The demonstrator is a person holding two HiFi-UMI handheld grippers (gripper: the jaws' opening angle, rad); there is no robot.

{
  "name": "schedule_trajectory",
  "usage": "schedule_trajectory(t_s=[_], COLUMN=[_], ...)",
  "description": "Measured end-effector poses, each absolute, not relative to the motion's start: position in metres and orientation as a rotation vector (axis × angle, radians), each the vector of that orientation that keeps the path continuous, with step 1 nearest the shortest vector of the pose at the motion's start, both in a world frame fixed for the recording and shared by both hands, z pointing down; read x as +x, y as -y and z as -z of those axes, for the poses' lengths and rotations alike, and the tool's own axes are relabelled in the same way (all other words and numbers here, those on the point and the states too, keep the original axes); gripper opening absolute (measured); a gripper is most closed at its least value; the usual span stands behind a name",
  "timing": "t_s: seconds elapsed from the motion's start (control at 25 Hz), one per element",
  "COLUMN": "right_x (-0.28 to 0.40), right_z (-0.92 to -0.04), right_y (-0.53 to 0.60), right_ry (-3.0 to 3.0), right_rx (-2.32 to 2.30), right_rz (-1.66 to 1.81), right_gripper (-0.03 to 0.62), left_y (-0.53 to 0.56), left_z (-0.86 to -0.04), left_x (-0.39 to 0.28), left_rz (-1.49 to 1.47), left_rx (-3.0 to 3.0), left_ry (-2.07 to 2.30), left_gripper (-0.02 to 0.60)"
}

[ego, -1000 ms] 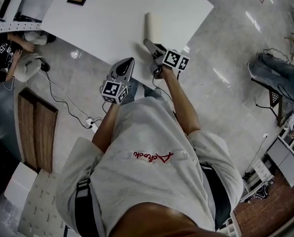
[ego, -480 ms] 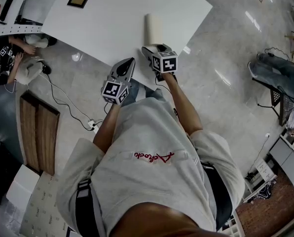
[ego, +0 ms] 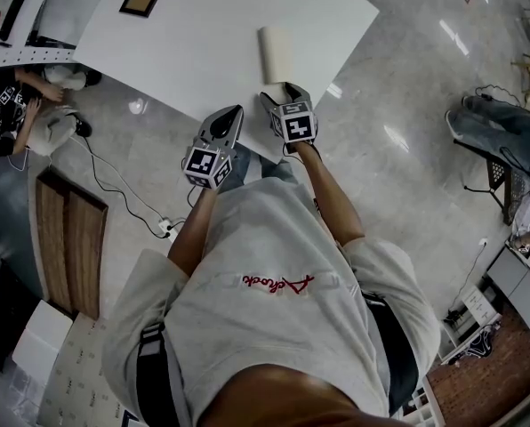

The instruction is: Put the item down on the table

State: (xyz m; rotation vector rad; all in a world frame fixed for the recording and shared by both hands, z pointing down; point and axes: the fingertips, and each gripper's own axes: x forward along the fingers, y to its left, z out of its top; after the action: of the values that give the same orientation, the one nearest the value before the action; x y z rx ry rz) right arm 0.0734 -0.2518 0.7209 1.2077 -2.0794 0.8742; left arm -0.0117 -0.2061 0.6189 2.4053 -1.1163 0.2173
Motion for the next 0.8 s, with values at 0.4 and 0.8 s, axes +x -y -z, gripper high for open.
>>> schedule_trajectory(t_s=[0.4,0.8], right_x=[0.085,0.082], right_z=[-0.714,-0.699], right_y=[0.238,0.229], right_ry=[2.065,2.16], right_rx=[1.271,1.247], right_rz=[-0.7,-0.607], right_gripper=[0.006,0.005], left_y=[0.203,0.199], left_z=[-0.615,-0.612], left_x=[-0.002,0.007], left_rz=[-0.213,-0.241], left_rx=[2.425,2.461], left_ry=[1.105,1.095], left_gripper=[0.017,0.018])
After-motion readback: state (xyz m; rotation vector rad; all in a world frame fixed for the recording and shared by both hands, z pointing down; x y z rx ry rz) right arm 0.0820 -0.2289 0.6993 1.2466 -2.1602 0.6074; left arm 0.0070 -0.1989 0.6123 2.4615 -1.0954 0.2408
